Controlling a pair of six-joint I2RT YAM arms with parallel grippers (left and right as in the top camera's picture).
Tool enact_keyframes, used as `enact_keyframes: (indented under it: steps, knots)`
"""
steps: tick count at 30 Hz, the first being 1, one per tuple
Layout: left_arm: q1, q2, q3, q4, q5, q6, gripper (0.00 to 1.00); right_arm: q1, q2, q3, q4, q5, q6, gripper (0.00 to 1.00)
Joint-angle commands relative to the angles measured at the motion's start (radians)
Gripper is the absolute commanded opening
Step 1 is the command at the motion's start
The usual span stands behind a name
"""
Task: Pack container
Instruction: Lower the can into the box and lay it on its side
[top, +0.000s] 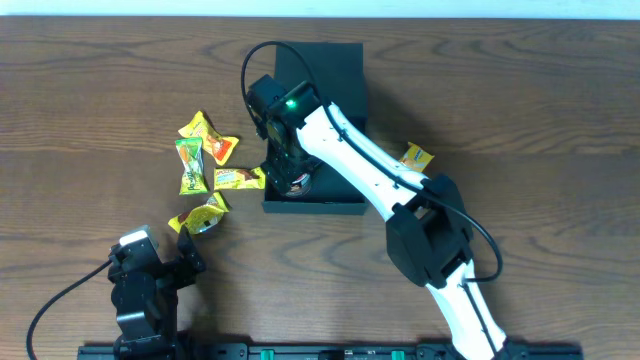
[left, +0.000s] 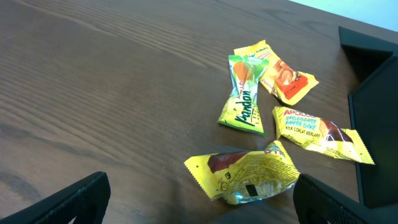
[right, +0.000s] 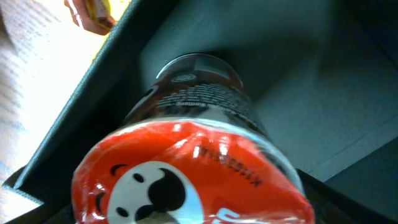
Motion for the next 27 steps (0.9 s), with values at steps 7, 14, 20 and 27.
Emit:
enact_keyframes:
  steps: [7,14,20,27]
  knots:
    - [0.001,-0.006,-0.015,0.002,0.000,0.007,0.95,-0.041,0.001,0.005,0.003,0.015,0.029,0.71]
    - [0.001,-0.006,-0.015,0.002,0.000,0.007,0.95,-0.050,0.001,0.078,-0.140,0.222,0.044,0.70]
    - [0.001,-0.006,-0.015,0.002,0.000,0.007,0.95,-0.043,0.001,0.167,-0.279,0.414,0.043,0.71]
    - [0.001,-0.006,-0.014,0.002,0.000,0.007,0.95,-0.017,0.013,0.168,-0.246,0.434,0.014,0.73]
